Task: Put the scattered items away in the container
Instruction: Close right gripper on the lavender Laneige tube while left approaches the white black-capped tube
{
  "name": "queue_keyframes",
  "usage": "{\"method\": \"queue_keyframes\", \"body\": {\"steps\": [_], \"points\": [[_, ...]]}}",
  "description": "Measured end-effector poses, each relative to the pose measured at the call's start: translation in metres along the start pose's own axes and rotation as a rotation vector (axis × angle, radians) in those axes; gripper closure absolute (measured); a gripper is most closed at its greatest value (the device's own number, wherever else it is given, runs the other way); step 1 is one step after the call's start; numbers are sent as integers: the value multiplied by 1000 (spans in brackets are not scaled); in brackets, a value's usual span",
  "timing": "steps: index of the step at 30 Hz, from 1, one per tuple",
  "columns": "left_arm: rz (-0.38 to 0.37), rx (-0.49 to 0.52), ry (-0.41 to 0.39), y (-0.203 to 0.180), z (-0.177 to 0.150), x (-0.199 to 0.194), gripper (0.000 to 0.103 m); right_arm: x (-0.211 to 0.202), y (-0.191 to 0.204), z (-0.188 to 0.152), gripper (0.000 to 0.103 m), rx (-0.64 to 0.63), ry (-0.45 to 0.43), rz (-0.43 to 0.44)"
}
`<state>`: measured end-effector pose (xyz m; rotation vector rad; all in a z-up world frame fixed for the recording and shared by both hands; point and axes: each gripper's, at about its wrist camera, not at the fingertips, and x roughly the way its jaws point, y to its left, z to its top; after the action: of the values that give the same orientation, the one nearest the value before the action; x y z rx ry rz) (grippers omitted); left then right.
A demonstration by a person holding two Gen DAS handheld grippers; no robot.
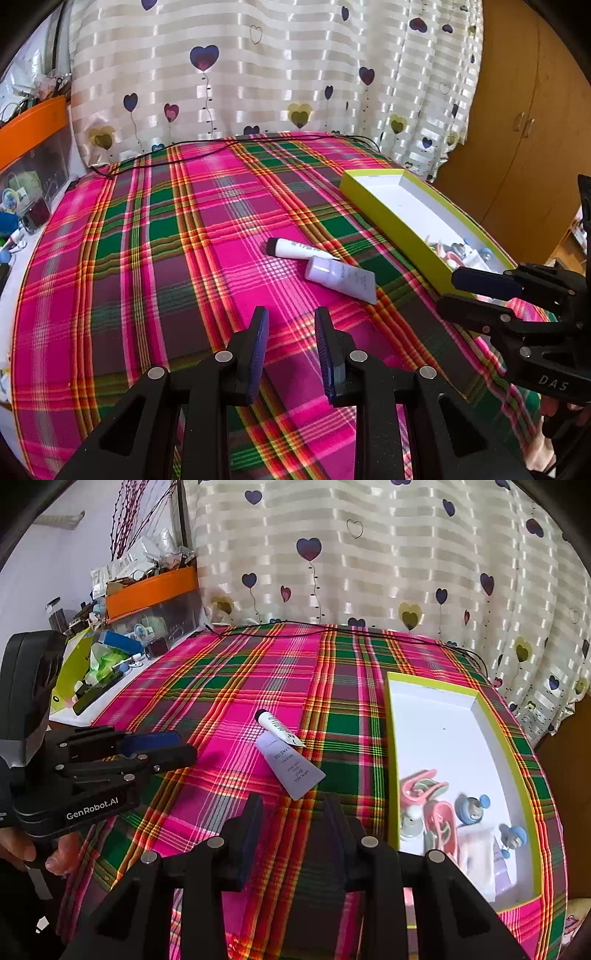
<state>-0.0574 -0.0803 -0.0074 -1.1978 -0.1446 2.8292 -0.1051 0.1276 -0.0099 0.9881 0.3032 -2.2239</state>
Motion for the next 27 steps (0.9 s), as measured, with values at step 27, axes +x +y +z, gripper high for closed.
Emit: {"method": "queue_keyframes", "body": {"steps": [27], "points": [[49, 1, 20, 22, 6, 16, 77, 51, 14, 29, 69, -87, 107, 12]]}}
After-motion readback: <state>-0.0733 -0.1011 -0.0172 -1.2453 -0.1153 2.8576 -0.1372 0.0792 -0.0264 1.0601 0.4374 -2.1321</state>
